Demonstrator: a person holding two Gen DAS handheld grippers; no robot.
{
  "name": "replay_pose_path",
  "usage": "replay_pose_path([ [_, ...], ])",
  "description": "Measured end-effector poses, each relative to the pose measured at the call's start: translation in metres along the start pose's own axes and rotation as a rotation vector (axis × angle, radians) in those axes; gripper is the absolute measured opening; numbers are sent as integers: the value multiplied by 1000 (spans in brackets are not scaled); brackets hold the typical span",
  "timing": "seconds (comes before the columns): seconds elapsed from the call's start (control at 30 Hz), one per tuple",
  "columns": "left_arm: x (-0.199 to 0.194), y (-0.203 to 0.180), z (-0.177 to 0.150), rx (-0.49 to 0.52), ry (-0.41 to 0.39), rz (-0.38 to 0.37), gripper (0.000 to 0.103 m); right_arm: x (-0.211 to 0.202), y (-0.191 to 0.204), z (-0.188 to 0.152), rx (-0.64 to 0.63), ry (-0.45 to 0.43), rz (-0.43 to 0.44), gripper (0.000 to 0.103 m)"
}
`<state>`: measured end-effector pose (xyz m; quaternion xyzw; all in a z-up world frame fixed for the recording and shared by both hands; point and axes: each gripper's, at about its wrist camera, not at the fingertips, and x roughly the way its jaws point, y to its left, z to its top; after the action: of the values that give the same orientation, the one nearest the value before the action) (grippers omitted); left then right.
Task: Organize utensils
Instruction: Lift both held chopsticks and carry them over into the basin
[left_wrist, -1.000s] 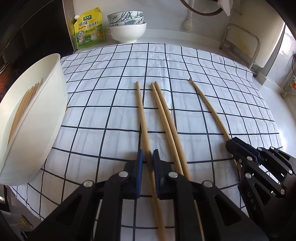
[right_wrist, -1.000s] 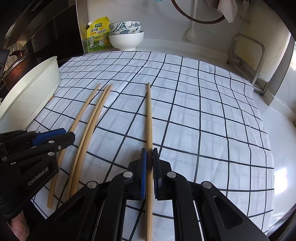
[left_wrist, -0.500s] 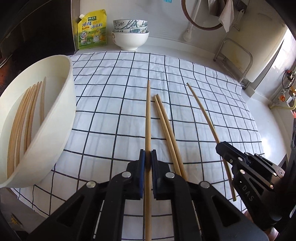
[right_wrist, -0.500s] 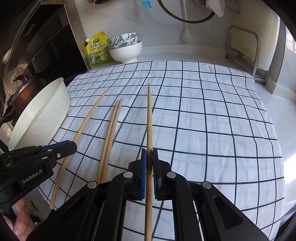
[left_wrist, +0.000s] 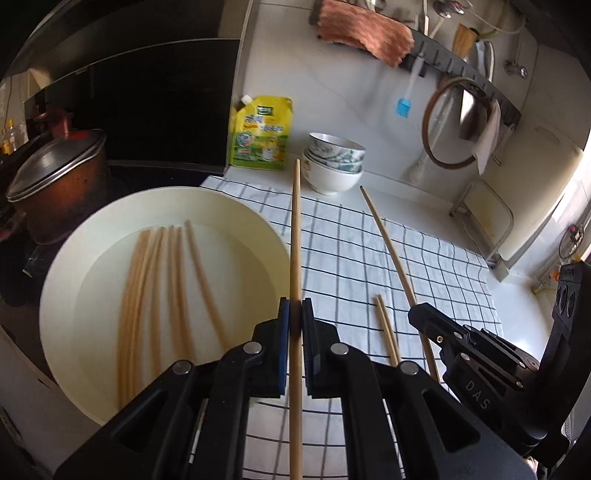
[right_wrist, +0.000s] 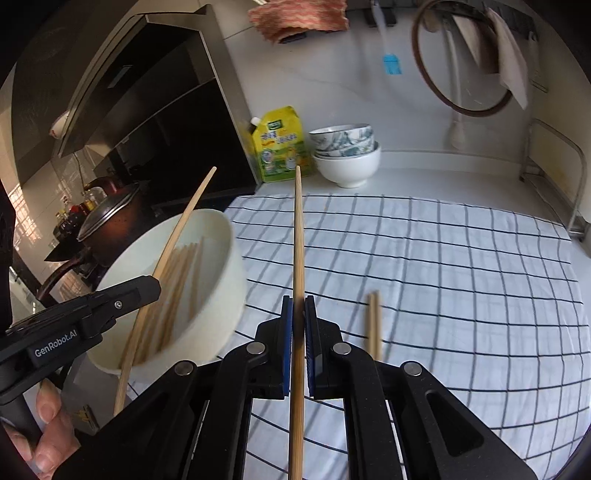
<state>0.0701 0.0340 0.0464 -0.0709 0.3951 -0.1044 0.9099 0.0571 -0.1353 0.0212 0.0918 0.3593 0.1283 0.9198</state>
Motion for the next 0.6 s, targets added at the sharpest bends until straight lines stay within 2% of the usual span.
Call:
replay_pose_path([
  [0.2, -3, 57, 12, -59, -19, 67, 7, 36, 59, 21, -69, 37, 79, 6],
  [0.33, 6, 88, 12, -103, 2, 90, 7, 64, 87, 25, -104, 91, 98, 6],
  [0.6, 31, 126, 0, -148, 69, 106, 7, 106, 110, 17, -129, 194, 89, 6],
])
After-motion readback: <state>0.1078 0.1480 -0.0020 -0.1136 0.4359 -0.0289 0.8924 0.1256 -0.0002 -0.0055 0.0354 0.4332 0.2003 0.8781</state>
